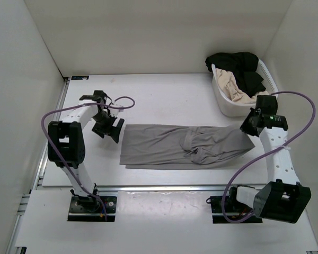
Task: Fold and stack the trousers
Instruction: Fold the trousers
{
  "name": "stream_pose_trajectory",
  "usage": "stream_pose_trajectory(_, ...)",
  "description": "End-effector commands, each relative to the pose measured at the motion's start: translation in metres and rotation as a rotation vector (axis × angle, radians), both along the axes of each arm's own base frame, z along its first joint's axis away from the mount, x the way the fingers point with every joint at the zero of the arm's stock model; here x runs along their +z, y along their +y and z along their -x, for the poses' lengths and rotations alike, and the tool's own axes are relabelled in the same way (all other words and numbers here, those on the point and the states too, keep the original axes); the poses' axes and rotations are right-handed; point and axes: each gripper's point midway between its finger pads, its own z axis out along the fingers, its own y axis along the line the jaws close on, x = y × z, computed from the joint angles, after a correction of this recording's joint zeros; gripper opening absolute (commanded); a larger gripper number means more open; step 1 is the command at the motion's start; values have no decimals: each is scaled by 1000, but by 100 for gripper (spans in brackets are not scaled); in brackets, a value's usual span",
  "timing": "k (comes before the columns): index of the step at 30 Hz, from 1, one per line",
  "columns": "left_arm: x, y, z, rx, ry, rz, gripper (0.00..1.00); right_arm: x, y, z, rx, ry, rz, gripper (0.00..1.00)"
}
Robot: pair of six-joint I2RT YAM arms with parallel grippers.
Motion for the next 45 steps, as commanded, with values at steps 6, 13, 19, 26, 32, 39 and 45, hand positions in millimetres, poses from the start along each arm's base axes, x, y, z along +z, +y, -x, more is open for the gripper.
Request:
stream_pose_trajectory(6, -33, -3, -3, -39, 63, -15, 100, 14, 26, 20, 54, 37, -56, 0)
stream_pose_trajectory(13, -55, -23, -5, -81, 95, 86, 100, 35, 150, 8, 203, -11, 28, 0)
stream_pose_trajectory(19, -77, -30, -8, -119, 127, 131, 67, 38, 283, -2, 346, -36, 62, 0)
stream_pose_trajectory(26, -93, -42, -6, -121, 181, 206, 34, -11, 406, -4, 485, 1, -10, 0)
stream_pose_trajectory(32, -106, -45, -1, -125, 213, 228, 15, -10, 466, 5, 540, -11, -87, 0)
stream_pose_trajectory(39, -118, -40, 3, -135, 210, 204, 15, 18, 493, 14, 596, -74, -182, 0)
stream_pose_trajectory(45, -113, -25, -10, -133, 168, 124, 15, 2, 547, 44, 692, 1, -287, 0)
